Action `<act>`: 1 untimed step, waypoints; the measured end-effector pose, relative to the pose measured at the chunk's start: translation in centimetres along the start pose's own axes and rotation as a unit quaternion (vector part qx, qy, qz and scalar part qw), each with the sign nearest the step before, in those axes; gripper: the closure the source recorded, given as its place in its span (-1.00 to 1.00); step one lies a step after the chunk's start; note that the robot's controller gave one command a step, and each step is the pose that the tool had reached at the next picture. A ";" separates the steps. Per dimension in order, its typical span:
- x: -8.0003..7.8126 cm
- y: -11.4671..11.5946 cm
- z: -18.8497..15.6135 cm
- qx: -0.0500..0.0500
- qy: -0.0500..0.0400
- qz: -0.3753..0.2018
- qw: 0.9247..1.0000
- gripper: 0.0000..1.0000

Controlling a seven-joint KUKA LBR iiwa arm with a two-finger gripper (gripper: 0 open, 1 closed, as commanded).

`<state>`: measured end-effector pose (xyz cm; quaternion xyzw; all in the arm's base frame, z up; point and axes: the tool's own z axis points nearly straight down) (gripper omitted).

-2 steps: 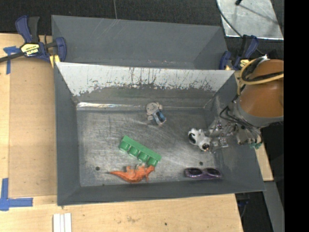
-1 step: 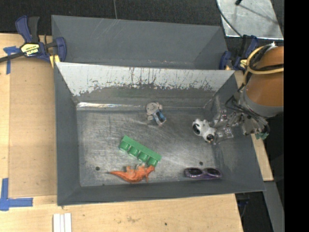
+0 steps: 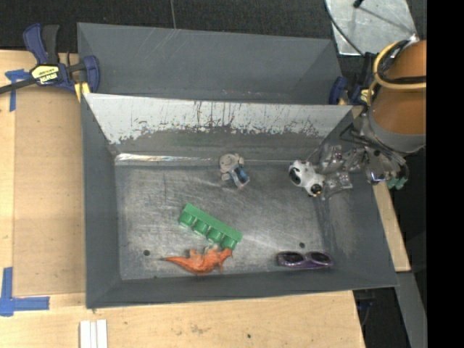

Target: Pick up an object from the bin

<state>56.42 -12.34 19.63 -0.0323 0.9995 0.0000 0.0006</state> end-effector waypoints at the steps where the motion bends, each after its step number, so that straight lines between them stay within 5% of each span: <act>1: 1.4 1.9 -3.2 0.000 0.000 -0.001 1.000 1.00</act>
Offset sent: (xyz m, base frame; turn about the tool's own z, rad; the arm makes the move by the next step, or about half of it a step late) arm 0.0112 0.0127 0.0935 -0.0487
